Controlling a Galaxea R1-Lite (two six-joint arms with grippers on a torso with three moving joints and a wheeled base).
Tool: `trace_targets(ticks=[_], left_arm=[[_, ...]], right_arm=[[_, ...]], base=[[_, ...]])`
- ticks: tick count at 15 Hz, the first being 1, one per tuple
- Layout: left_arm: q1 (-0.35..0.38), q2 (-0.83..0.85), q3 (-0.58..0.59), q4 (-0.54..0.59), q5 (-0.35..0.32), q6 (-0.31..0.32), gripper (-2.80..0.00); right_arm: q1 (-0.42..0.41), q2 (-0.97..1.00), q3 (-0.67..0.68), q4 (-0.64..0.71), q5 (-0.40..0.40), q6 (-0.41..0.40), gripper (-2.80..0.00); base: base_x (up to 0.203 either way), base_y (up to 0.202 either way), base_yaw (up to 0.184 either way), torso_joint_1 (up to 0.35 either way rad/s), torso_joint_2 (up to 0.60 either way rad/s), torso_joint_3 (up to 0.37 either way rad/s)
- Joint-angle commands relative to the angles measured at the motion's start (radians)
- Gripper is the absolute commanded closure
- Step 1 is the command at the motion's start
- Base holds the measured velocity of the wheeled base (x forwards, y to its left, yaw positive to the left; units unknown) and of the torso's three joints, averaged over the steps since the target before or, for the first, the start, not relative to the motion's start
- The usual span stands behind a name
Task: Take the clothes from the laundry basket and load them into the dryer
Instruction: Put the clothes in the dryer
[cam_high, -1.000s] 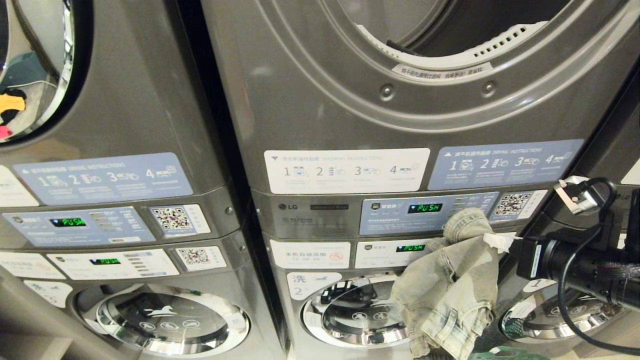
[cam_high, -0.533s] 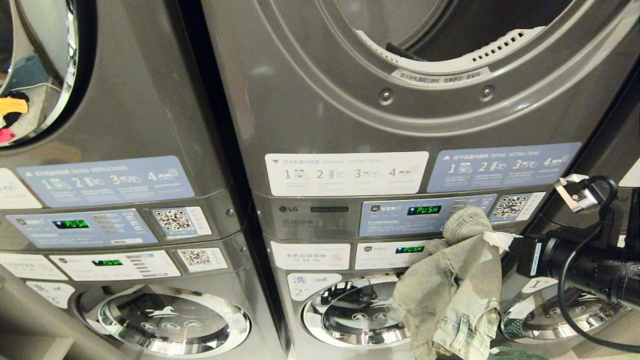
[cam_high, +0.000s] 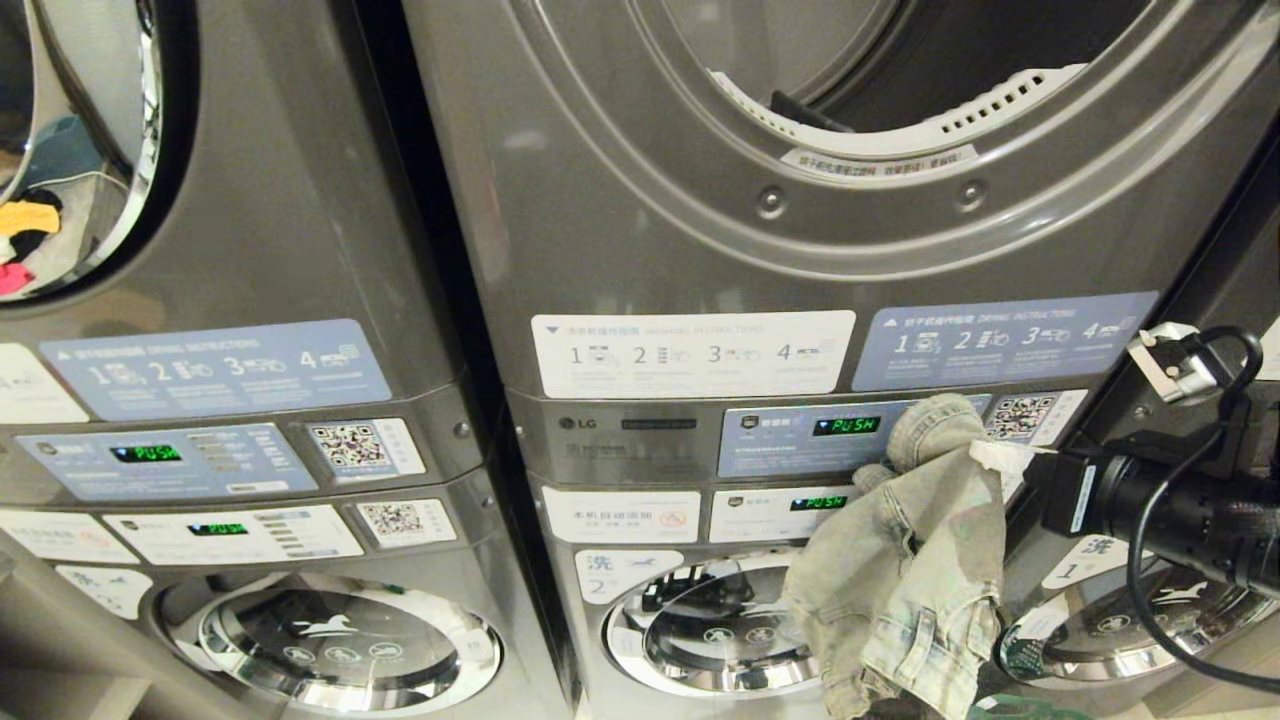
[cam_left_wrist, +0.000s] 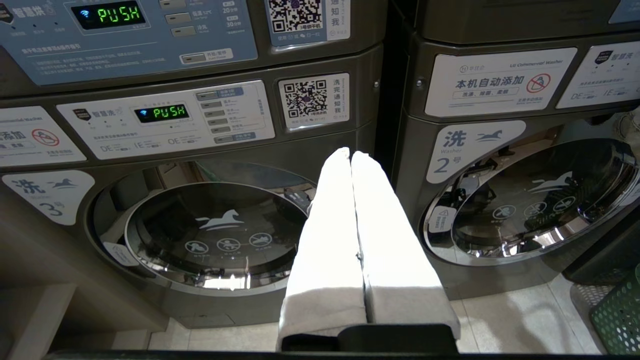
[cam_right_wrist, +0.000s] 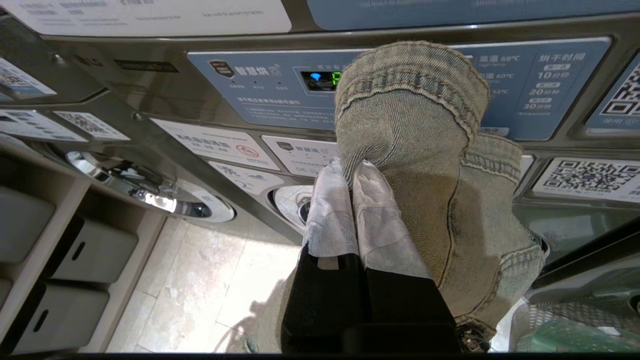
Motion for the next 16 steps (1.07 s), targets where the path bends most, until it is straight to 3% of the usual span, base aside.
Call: trace_targets(ticks=[1,5,10,16], left_arm=[[0.0,0.0,0.0,0.0,0.0,0.0,0.0],[0.0,0.0,0.0,0.0,-0.001,0.0,0.0],[0.0,0.0,0.0,0.0,-0.003,-0.001,0.0],[0.0,0.0,0.0,0.0,-0.001,0.0,0.0]], right_arm=[[0.002,-0.012,-0.012,-0.004,0.005,-0.001,0.0],[0.006,-0.038,-0.125,0.005,0.066,-0.006,0.0],[0.034,-0.04,-0.259,0.051,0.082,-0.126,0.0],[0.068,-0.039,-0.426,0.053,0.094,-0.138,0.0]], base=[[0.0,0.0,0.0,0.05,-0.09,-0.049],[0.0,0.0,0.0,0.06,-0.12,-0.057],[0.0,0.0,0.0,0.057,-0.11,-0.055],[0.0,0.0,0.0,0.058,-0.11,-0.055]])
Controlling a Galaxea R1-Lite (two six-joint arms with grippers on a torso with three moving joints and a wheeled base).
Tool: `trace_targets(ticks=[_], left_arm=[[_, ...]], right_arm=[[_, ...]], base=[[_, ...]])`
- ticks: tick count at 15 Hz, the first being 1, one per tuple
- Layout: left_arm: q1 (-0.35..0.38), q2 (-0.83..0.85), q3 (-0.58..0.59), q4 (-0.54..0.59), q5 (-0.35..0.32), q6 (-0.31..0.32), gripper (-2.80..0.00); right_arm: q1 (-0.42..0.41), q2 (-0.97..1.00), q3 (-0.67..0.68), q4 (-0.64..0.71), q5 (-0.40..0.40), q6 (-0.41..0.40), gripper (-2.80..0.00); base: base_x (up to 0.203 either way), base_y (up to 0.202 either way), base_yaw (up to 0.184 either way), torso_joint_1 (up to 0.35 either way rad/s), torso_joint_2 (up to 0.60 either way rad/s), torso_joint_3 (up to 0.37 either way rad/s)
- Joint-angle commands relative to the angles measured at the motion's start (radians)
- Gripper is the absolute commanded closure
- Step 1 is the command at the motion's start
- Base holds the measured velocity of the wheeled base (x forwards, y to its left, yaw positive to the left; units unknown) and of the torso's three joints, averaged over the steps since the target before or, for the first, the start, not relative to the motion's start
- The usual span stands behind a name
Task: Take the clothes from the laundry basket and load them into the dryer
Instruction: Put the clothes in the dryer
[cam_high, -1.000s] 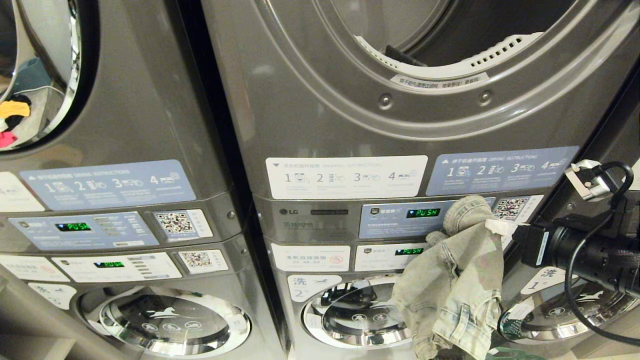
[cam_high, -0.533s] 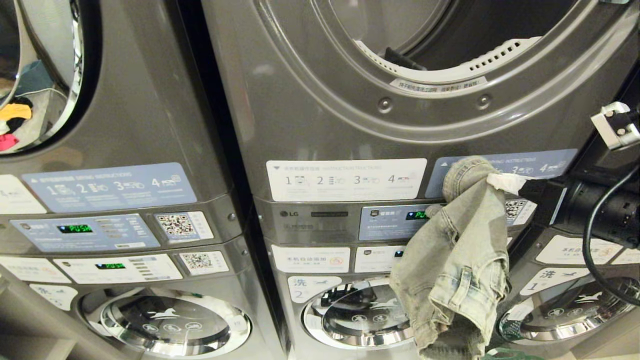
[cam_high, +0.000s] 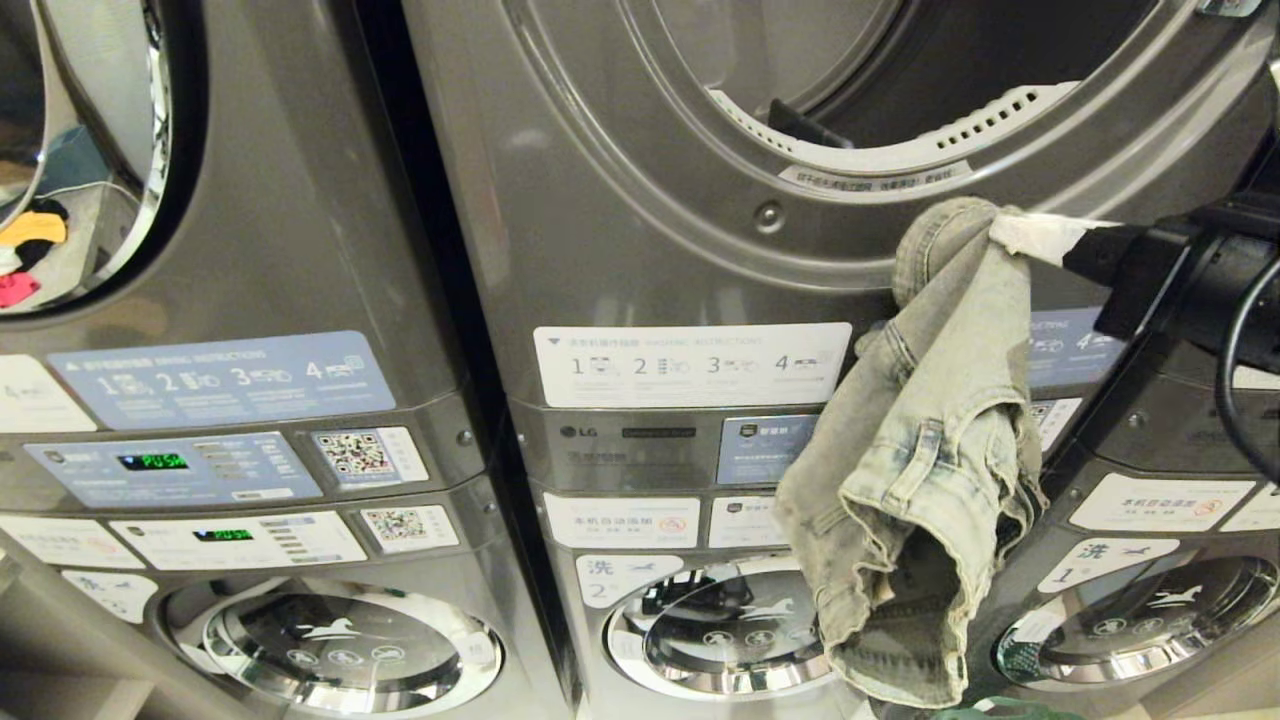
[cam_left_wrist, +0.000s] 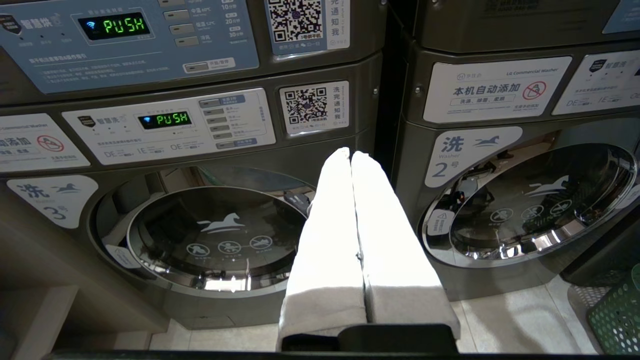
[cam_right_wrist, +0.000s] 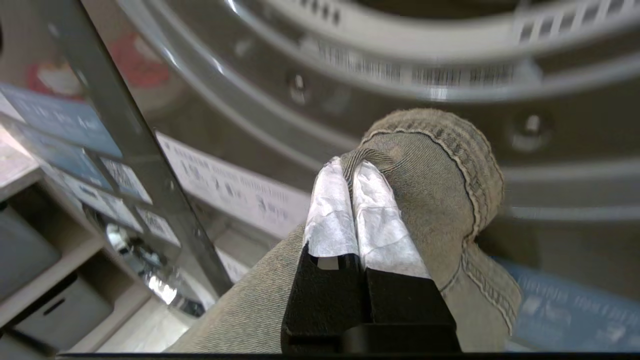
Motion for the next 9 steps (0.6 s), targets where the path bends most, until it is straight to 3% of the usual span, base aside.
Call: trace_targets(ticks=[1,6,9], left_arm=[[0.0,0.0,0.0,0.0,0.0,0.0,0.0],[0.0,0.0,0.0,0.0,0.001,-0.001,0.0],[0.0,0.0,0.0,0.0,-0.001,-0.003,0.0]], right_arm=[[0.004,0.002,-0.052,-0.002,0.003,0.0,0.0],[0.004,0.002,-0.172,0.002,0.005,-0.016,0.0],[0.003,0.004,-0.286,0.089,0.006,-0.018,0.0]], base=[[0.0,0.0,0.0,0.058,-0.12,-0.055],[0.0,0.0,0.0,0.061,-0.12,-0.055],[0.0,0.0,0.0,-0.061,-0.06,-0.162]])
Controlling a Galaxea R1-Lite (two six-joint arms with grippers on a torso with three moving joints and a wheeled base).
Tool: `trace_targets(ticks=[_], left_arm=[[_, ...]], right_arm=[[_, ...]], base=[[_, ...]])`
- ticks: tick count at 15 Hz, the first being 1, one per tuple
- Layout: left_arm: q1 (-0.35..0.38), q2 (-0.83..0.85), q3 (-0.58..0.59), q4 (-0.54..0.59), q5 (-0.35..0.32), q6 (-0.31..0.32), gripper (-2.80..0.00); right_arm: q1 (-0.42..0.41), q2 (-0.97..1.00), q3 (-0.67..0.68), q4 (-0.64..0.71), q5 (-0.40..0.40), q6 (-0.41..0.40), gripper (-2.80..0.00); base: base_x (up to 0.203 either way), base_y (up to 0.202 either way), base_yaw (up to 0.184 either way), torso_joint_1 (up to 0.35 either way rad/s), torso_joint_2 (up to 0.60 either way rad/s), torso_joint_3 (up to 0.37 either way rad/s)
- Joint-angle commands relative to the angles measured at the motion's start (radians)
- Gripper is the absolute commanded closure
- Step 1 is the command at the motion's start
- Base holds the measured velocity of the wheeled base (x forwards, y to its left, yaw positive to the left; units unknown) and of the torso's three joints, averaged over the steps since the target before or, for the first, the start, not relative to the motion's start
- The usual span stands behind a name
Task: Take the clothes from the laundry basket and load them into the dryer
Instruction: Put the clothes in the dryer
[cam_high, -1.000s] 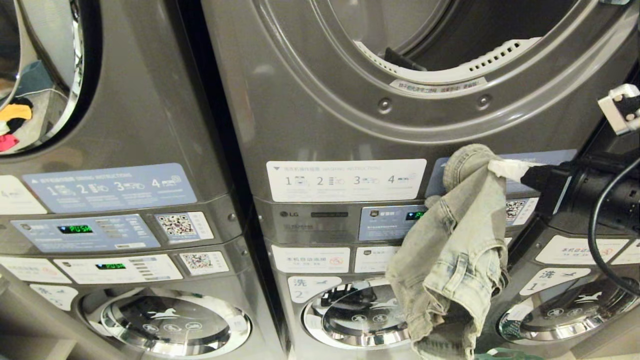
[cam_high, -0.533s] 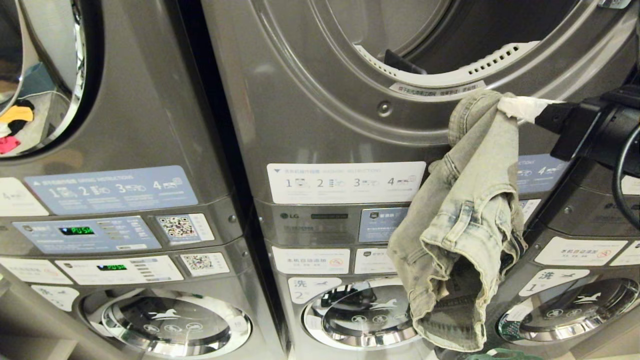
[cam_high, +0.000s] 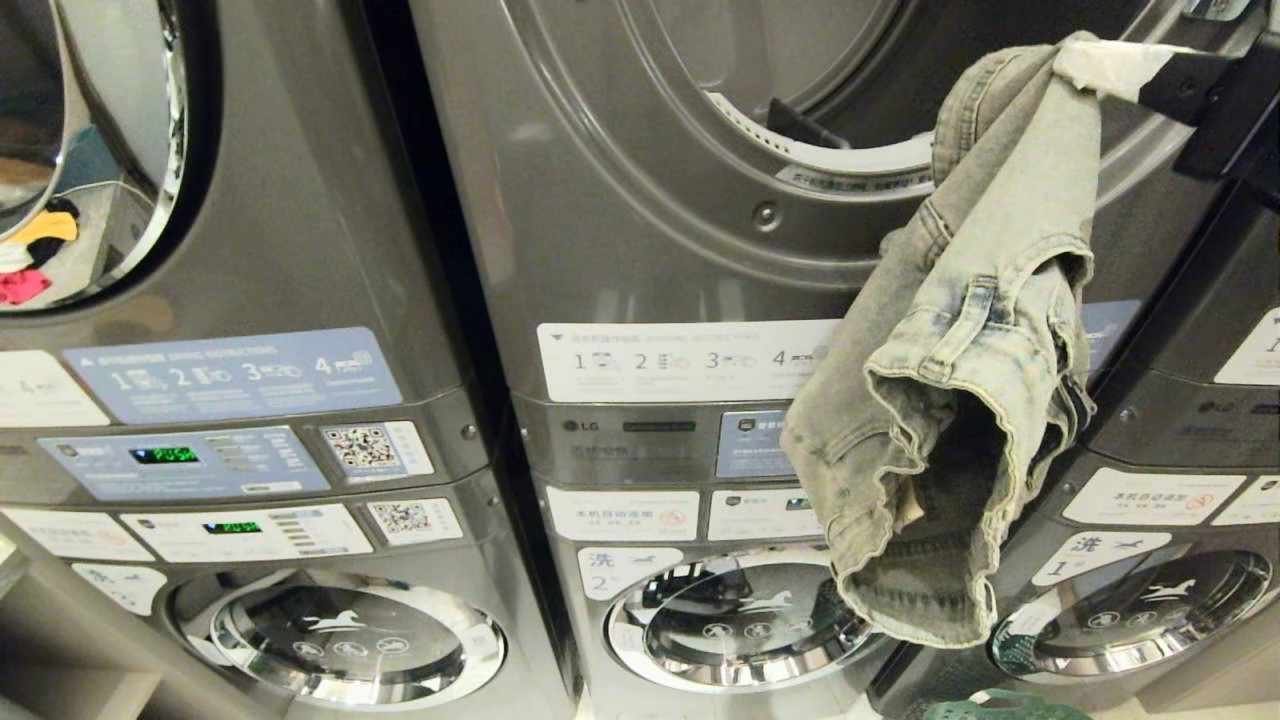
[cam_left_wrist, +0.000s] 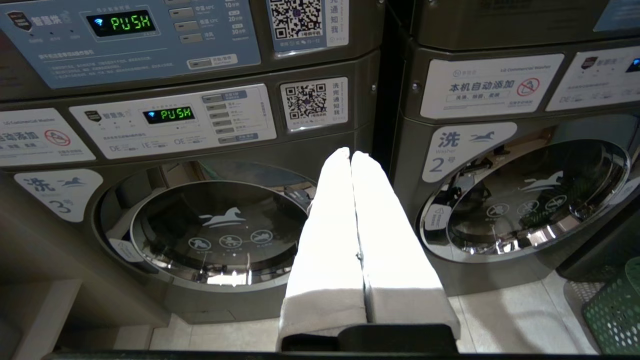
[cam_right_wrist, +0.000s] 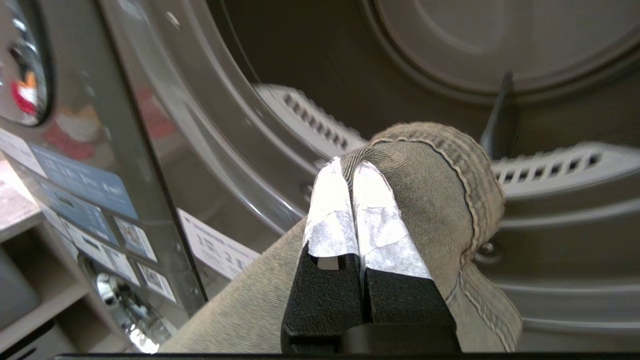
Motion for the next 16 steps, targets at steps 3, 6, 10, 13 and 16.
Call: trace_targets(ticks=[3,6,10,13,16], left_arm=[[0.0,0.0,0.0,0.0,0.0,0.002,0.0],[0.0,0.0,0.0,0.0,0.0,0.003,0.0],[0.0,0.0,0.0,0.0,-0.001,0.003,0.0],[0.0,0.0,0.0,0.0,-0.001,0.003,0.0],[0.0,0.0,0.0,0.0,0.0,0.004,0.0]], right_arm=[[0.0,0.019,-0.096,0.037,0.003,0.001,0.0],[-0.001,0.02,-0.117,0.052,0.002,-0.001,0.0],[-0.001,0.02,-0.098,0.051,-0.004,-0.065,0.0],[-0.001,0.02,-0.092,0.052,-0.006,-0.065,0.0],[-0.002,0.019,-0.087,0.052,-0.007,-0.065,0.0]], base=[[0.0,0.0,0.0,-0.157,-0.11,-0.25],[0.0,0.0,0.0,-0.088,-0.18,-0.268],[0.0,0.0,0.0,0.002,-0.08,-0.062],[0.0,0.0,0.0,0.0,0.0,0.0],[0.0,0.0,0.0,0.0,0.0,0.0]])
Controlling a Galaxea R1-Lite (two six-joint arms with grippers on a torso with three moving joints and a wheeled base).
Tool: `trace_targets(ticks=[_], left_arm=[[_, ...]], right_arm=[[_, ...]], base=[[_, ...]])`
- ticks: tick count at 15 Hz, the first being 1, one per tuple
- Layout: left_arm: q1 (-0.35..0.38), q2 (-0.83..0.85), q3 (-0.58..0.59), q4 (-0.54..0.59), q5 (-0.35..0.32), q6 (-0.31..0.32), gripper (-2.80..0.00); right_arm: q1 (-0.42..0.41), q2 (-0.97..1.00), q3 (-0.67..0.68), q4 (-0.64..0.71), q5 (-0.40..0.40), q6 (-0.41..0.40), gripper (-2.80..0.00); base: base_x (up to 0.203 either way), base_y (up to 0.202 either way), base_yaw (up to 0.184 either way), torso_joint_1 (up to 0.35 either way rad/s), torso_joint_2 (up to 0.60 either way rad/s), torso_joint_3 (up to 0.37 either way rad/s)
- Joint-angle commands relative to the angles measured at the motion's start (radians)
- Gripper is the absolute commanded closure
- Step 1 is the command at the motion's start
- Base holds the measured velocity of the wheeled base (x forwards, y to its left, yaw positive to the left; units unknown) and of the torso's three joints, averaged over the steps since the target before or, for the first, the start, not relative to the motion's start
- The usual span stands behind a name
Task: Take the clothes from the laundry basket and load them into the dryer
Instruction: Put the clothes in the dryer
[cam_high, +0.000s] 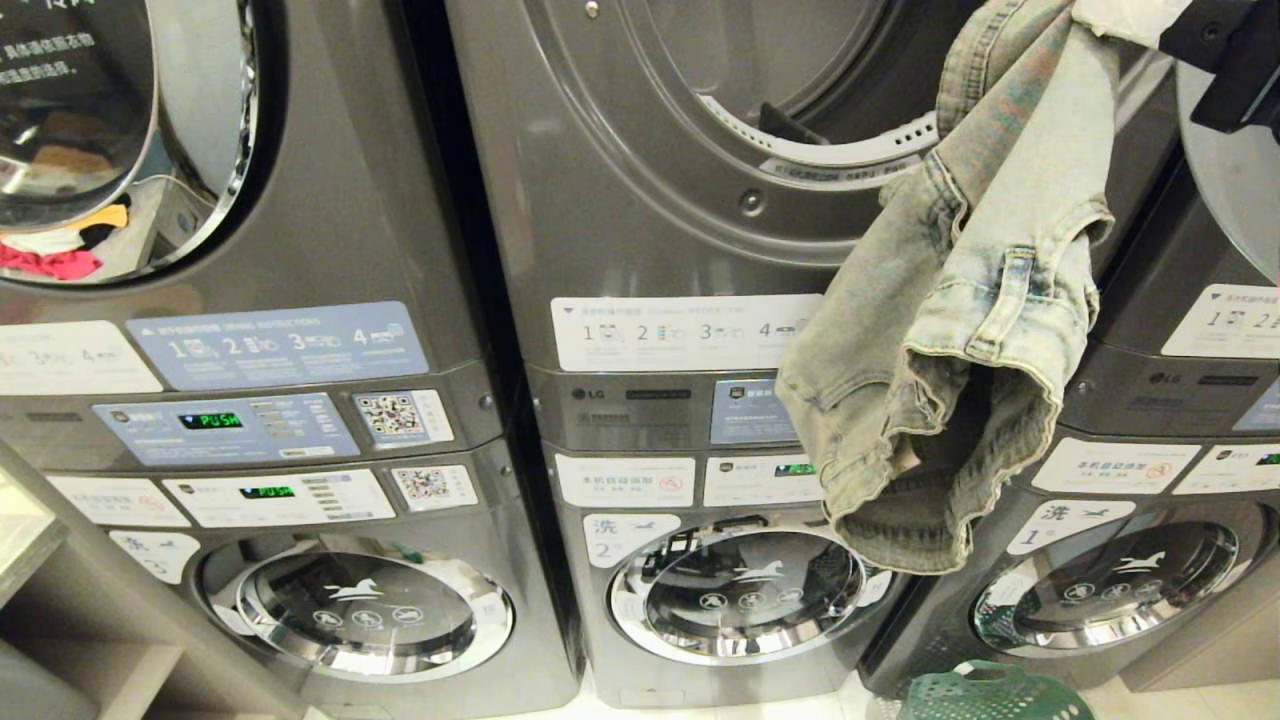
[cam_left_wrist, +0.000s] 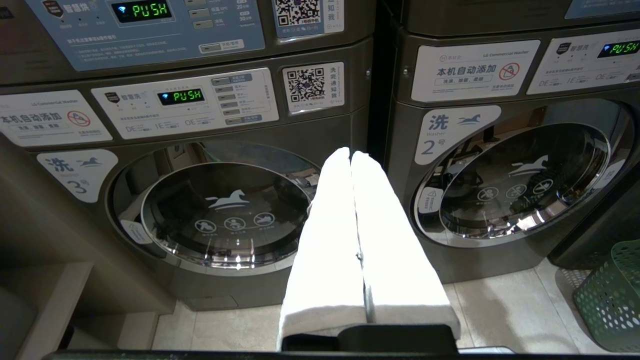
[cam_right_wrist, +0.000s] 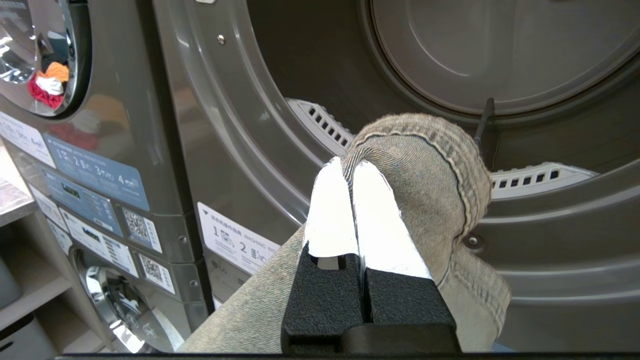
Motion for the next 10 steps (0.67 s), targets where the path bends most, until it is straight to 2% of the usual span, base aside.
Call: trace_targets(ticks=[1,6,10], left_arm=[[0.0,0.0,0.0,0.0,0.0,0.001,0.0],[0.0,0.0,0.0,0.0,0.001,0.002,0.0],[0.0,0.0,0.0,0.0,0.002,0.001,0.0]], right_arm=[[0.0,0.001,0.005,-0.001,0.002,-0.001,0.0],[0.0,0.002,0.033,-0.001,-0.001,0.001,0.0],[0.0,0.002,0.081,-0.007,-0.047,-0.004,0.0]], base=[[0.0,0.0,0.0,0.0,0.0,0.0],[0.0,0.0,0.0,0.0,0.0,0.0],[0.0,0.0,0.0,0.0,0.0,0.0]])
